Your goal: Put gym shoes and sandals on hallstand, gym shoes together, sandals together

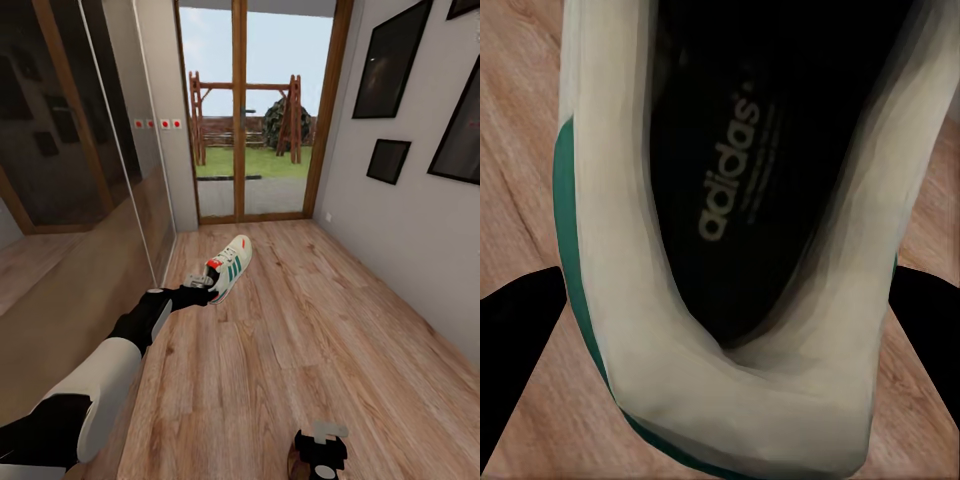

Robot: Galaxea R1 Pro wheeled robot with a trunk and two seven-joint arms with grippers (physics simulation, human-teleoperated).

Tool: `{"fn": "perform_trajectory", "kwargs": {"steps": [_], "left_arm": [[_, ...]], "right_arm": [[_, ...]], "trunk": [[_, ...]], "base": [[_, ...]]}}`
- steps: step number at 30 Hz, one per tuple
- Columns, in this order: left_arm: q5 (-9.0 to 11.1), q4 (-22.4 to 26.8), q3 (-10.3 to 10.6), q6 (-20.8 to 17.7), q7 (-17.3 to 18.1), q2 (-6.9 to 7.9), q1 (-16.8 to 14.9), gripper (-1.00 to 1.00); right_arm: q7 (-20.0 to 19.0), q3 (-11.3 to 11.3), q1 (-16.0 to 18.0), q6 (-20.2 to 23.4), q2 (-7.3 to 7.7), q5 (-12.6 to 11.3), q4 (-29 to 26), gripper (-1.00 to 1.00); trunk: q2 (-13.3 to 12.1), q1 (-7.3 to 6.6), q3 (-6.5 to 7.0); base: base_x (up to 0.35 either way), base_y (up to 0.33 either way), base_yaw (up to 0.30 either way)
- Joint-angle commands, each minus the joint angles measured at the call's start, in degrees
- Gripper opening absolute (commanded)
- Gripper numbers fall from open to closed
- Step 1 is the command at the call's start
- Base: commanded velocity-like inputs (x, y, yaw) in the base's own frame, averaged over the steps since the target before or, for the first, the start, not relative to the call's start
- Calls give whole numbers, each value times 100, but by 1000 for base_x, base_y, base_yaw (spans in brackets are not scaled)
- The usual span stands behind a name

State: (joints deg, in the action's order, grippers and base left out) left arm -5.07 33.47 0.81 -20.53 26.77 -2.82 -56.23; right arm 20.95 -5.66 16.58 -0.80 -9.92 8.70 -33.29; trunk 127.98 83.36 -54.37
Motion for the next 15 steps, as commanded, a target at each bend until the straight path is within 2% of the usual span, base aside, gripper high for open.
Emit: {"fn": "perform_trajectory", "kwargs": {"steps": [1,15], "left_arm": [[-52,10,-10,-18,30,-1,-2,-100],[-56,10,-14,-13,30,0,-2,-100]], "right_arm": [[-3,-34,3,-8,-8,52,3,100],[-12,-32,3,-8,-8,52,9,100]], "trunk": [[2,-3,-5],[2,-3,-4]], "base": [[-134,27,-17],[-27,10,-3]]}}
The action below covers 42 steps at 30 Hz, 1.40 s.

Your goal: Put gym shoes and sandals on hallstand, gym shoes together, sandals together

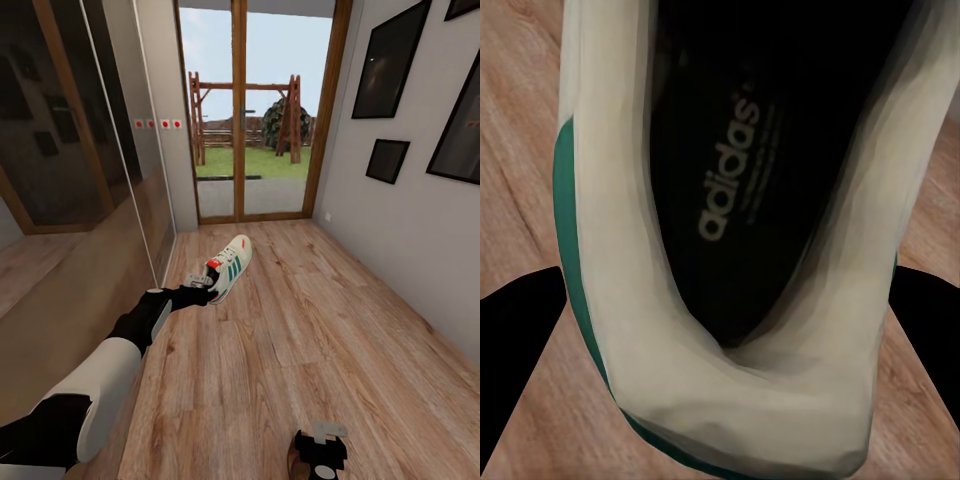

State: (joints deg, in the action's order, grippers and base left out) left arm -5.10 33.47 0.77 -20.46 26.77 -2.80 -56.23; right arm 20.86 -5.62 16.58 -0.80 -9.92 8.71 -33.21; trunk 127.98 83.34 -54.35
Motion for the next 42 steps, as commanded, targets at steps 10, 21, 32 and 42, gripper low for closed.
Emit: {"fn": "perform_trajectory", "kwargs": {"steps": [10,21,32,42], "left_arm": [[-45,10,-7,-19,30,53,-2,-100],[-40,12,-7,-15,33,61,-2,-100],[-52,14,-14,-128,13,39,-93,-100],[-33,43,-21,-660,12,-27,-667,-100]], "right_arm": [[-3,-35,3,-8,-8,52,0,100],[-3,-35,3,-8,-8,52,1,100],[5,-35,3,-2,-8,52,-18,100],[5,-43,3,26,-8,48,-21,100]], "trunk": [[2,-2,-5],[2,-2,-5],[2,-2,-5],[2,-2,-5]], "base": [[-11,11,0],[0,0,0],[0,0,0],[0,0,0]]}}
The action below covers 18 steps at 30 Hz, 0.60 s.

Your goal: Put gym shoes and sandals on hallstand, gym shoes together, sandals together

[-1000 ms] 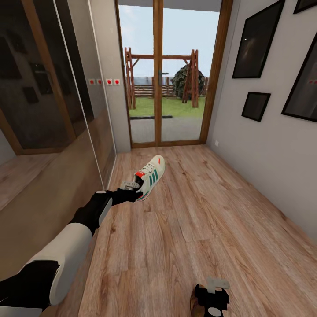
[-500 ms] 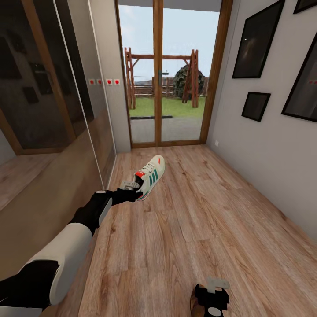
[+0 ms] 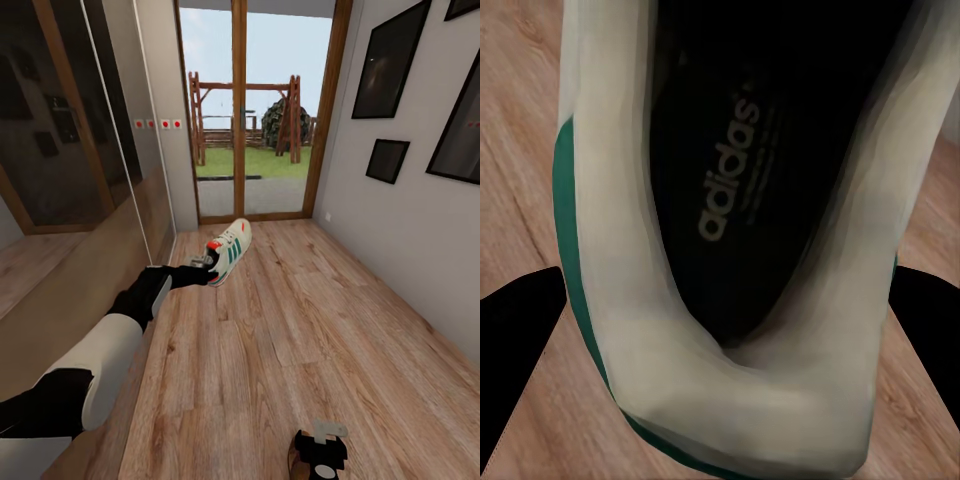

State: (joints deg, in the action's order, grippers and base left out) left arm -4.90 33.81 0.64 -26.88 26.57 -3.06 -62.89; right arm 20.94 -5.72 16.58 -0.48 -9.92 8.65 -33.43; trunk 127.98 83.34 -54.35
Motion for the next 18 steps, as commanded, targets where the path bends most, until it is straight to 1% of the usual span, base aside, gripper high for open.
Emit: {"fn": "perform_trajectory", "kwargs": {"steps": [1,10,14,18], "left_arm": [[-53,24,-7,-25,33,2,-4,-100],[-61,196,19,-20,19,15,35,-100],[-50,219,28,-22,36,25,38,-100],[-61,228,55,-30,58,25,39,-100]], "right_arm": [[-3,-34,3,-5,-8,51,0,100],[-3,-35,3,-4,-8,50,2,100],[-3,-35,3,-4,-8,51,3,100],[-1,-35,3,0,-8,49,-29,100]], "trunk": [[2,-1,-5],[2,-1,-5],[2,-1,-8],[2,-1,-18]], "base": [[0,0,0],[-1,-6,0],[-65,-146,33],[-120,-160,157]]}}
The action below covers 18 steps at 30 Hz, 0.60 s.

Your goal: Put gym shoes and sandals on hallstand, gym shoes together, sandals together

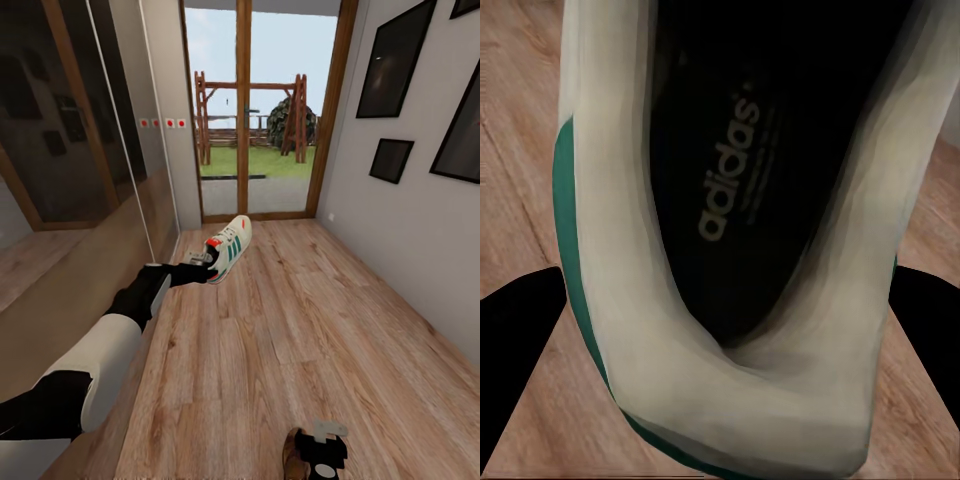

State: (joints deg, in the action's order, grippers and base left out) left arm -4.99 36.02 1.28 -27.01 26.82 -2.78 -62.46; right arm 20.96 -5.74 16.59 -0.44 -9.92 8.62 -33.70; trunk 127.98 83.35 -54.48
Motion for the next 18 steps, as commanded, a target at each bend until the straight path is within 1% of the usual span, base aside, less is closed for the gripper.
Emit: {"fn": "perform_trajectory", "kwargs": {"steps": [1,4,6,8,9,12,14,15,16,17,18], "left_arm": [[-61,8,11,-18,37,-3,-5,-100],[-113,9,165,-31,44,-3,-13,-100],[-150,10,361,-45,47,2,-34,-100],[-164,14,448,-73,47,0,-54,-100],[-158,17,507,-260,50,10,-78,-100],[-136,30,521,-519,52,37,-90,-100],[-133,60,517,-533,52,48,-91,-100],[-130,80,514,-546,52,46,-96,-100],[-129,85,512,-567,52,37,-103,-100],[-127,87,513,-574,50,32,-107,-100],[-129,88,509,-580,47,28,-124,-100]], "right_arm": [[-3,-33,2,-3,-7,52,-7,100],[-3,-33,2,-1,-7,52,-26,100],[-2,-33,2,0,-7,52,-34,100],[0,-33,2,0,-7,52,-37,100],[3,-33,2,0,-7,52,-40,100],[4,-33,2,0,-7,52,-40,100],[3,-33,2,0,-7,52,-40,100],[4,-33,2,6,-7,50,-37,100],[7,-35,5,70,-7,-58,-42,100],[10,-34,14,173,-7,-227,-49,100],[11,-32,35,408,-7,-551,-76,100]], "trunk": [[2,-2,-8],[2,-2,-14],[2,-2,-16],[2,-2,-17],[2,-2,-17],[2,-2,-19],[2,-2,-28],[42,20,-53],[83,42,-79],[123,64,-104],[163,86,-130]], "base": [[-74,-81,200],[-38,-42,124],[-16,-17,51],[-8,-9,26],[-2,-2,7],[-1,-1,4],[0,0,38],[0,0,95],[0,0,122],[0,0,133],[0,0,142]]}}
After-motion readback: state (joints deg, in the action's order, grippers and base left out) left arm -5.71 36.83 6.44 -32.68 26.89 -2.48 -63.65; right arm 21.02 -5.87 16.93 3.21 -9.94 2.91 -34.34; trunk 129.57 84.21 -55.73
